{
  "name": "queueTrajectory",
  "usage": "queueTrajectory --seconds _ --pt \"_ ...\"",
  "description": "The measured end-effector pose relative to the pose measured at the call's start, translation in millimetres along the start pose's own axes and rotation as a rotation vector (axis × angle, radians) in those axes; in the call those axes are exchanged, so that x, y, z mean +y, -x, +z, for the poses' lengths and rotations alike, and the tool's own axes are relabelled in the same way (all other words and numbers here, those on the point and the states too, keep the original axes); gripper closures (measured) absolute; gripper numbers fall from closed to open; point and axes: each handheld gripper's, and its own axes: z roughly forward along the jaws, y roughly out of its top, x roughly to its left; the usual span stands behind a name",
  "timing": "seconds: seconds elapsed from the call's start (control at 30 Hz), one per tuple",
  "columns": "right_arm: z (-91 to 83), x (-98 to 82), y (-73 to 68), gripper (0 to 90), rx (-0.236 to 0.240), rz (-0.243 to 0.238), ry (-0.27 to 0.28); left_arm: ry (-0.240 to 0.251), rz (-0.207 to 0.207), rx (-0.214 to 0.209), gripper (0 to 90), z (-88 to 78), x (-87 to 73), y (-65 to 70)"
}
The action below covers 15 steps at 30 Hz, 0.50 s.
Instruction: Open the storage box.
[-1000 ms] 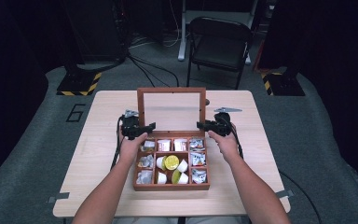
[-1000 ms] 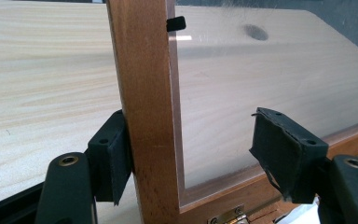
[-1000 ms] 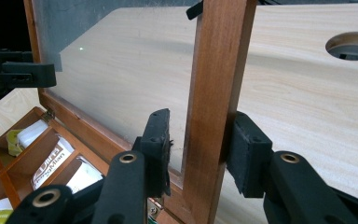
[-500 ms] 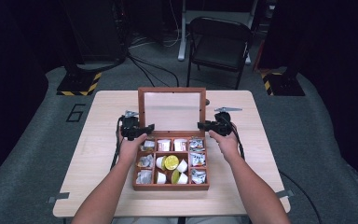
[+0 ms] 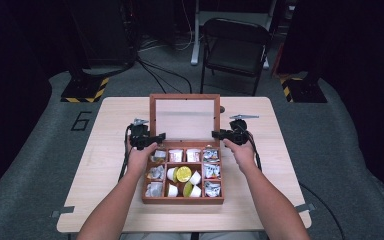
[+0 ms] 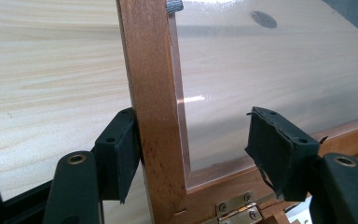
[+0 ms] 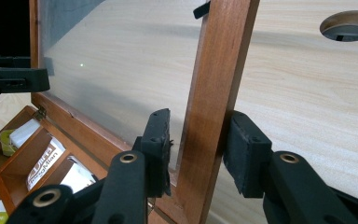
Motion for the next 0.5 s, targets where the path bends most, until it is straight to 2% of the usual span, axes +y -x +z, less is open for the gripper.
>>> queueTrajectory --seconds 0.27,0.5 --pt "5.3 -0.4 2.6 60.3 -0.002 0.021 -0.009 -0.022 -0.041 -0.001 35.2 2.0 -1.0 -3.6" --pt "9.9 0.1 3.5 59.9 0.0 0.049 -0.023 -0.034 -0.056 0.009 34.4 2.6 -1.6 -5.3"
